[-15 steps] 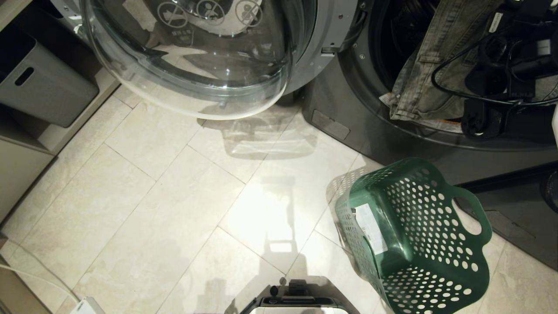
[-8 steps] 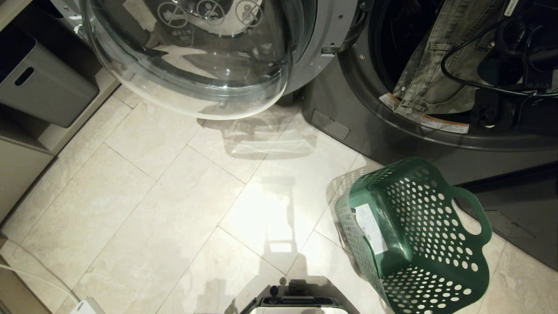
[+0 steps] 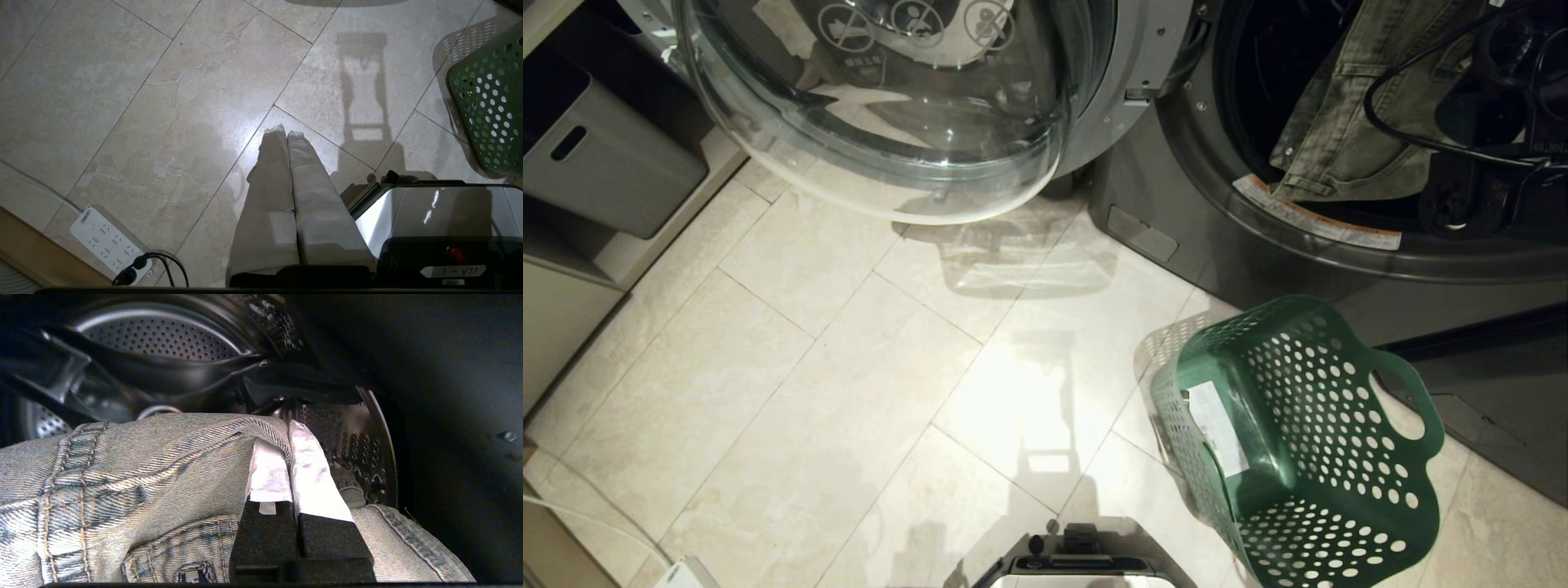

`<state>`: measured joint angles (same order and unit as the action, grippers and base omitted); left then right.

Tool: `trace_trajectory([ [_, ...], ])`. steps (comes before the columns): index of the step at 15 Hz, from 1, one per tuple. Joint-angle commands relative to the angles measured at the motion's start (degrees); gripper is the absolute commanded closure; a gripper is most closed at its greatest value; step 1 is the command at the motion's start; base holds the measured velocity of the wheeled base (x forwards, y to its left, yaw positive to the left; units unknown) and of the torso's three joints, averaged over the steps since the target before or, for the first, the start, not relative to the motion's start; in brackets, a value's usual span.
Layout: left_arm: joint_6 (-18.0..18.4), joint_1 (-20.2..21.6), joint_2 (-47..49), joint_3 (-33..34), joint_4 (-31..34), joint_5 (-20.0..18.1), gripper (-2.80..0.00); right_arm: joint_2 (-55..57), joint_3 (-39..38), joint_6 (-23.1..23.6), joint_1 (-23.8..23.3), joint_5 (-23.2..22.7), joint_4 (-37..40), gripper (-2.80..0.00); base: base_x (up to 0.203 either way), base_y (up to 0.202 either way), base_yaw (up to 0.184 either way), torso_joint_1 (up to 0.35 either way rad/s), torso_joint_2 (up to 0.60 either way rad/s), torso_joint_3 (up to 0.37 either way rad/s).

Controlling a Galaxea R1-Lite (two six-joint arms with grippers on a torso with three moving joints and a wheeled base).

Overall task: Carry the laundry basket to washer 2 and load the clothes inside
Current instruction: Place the clothes into the washing machine

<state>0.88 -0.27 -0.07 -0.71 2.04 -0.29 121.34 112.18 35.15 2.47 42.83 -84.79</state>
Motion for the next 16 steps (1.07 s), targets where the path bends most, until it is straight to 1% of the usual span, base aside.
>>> trace_trajectory([
  [1, 0.0, 0.0, 0.1, 0.0, 0.0, 0.0, 0.0, -0.6, -0.1, -0.2, 0.1, 0.2, -0.5, 0.0, 0.0, 0.0, 0.0, 0.0, 0.0, 0.0],
  [12, 0.0, 0.0, 0.1, 0.0, 0.1, 0.0, 0.0, 2.1, -1.4, -2.5, 0.1, 0.9, 0.0, 0.0, 0.0, 0.0, 0.0, 0.0, 0.0, 0.0],
  [13, 0.0, 0.0, 0.1, 0.0, 0.1, 0.0, 0.0, 2.3, -1.6, -2.4, 0.1, 2.6, 0.3, 0.0, 0.0, 0.0, 0.0, 0.0, 0.0, 0.0],
  [14, 0.0, 0.0, 0.1, 0.0, 0.1, 0.0, 0.0, 2.5, -1.8, -2.4, 0.1, 5.2, 1.4, 0.0, 0.0, 0.0, 0.0, 0.0, 0.0, 0.0],
  [16, 0.0, 0.0, 0.1, 0.0, 0.1, 0.0, 0.0, 3.4, -1.9, -3.8, 0.1, 12.1, 5.8, 0.0, 0.0, 0.0, 0.0, 0.0, 0.0, 0.0],
])
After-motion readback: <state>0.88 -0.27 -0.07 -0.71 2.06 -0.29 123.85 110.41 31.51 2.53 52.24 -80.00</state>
